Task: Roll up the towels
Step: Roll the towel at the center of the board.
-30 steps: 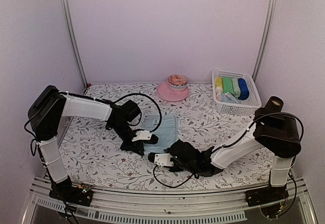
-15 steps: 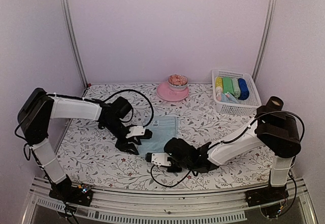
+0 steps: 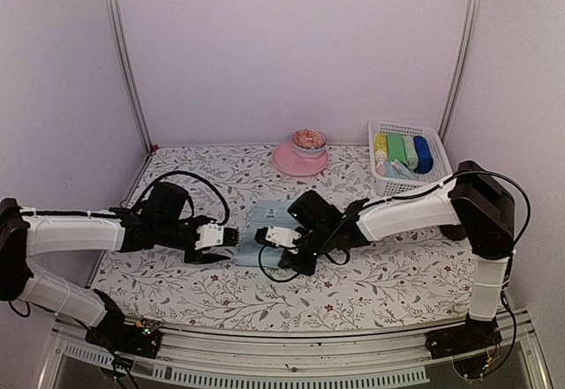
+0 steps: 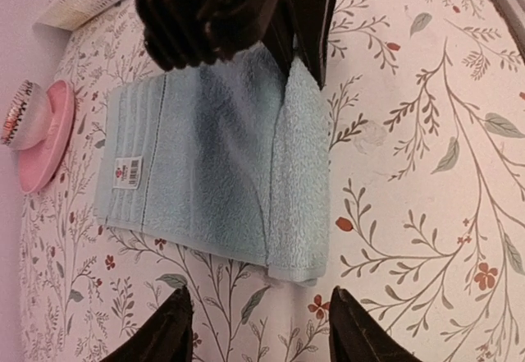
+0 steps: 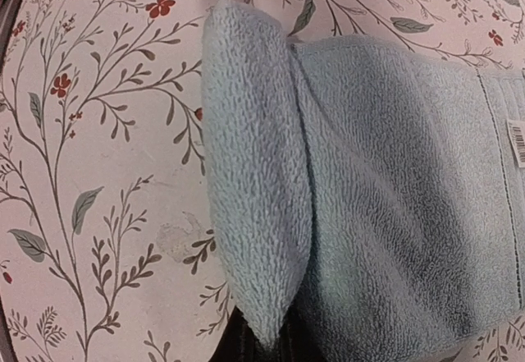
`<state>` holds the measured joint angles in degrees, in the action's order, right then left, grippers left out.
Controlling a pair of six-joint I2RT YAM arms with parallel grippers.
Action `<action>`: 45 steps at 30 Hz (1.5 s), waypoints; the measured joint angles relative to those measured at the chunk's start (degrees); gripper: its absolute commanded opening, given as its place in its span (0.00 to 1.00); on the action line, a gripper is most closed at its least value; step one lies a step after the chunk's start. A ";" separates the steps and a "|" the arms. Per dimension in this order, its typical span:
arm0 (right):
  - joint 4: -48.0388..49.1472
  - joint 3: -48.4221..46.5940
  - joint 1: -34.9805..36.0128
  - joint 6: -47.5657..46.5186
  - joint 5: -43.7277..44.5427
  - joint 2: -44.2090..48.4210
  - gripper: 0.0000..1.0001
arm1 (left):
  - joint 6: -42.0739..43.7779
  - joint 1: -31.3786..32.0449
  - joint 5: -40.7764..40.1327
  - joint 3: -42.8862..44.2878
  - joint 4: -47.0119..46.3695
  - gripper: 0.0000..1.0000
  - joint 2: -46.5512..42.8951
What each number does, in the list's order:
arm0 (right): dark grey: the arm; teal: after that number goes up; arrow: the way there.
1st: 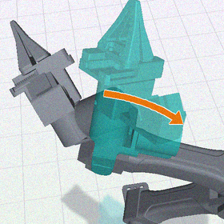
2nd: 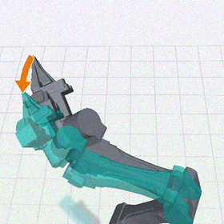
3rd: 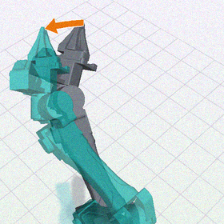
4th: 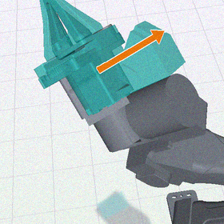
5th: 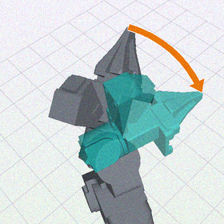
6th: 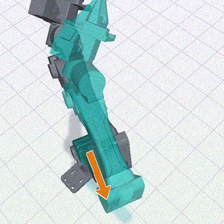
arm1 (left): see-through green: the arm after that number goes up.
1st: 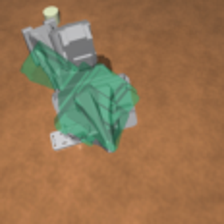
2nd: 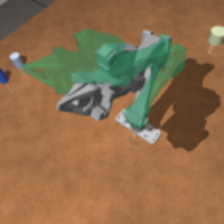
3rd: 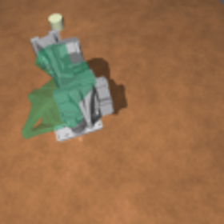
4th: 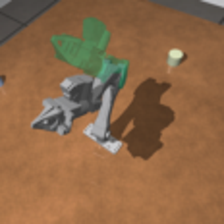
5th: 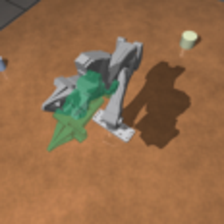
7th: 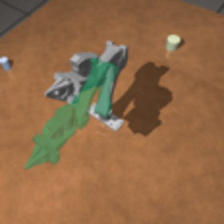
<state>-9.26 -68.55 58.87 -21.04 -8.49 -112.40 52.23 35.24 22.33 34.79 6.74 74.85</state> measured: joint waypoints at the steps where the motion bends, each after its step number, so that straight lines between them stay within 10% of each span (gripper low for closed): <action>1: -1.42 -1.33 -0.70 0.90 -2.01 -0.55 0.07 | 0.26 0.11 -0.55 -1.29 -1.68 0.54 -0.90; 18: -15.45 -14.40 -10.47 8.50 -29.64 -12.02 0.08 | 8.31 11.52 -14.97 -14.43 -27.36 0.40 -0.33; 45: -17.07 -16.24 -11.80 9.97 -33.77 -14.16 0.04 | 13.77 17.59 -25.07 -15.91 -41.81 0.35 13.35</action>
<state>-26.33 -84.79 47.07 -11.07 -42.26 -126.56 66.00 52.84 -2.74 18.87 -35.07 88.20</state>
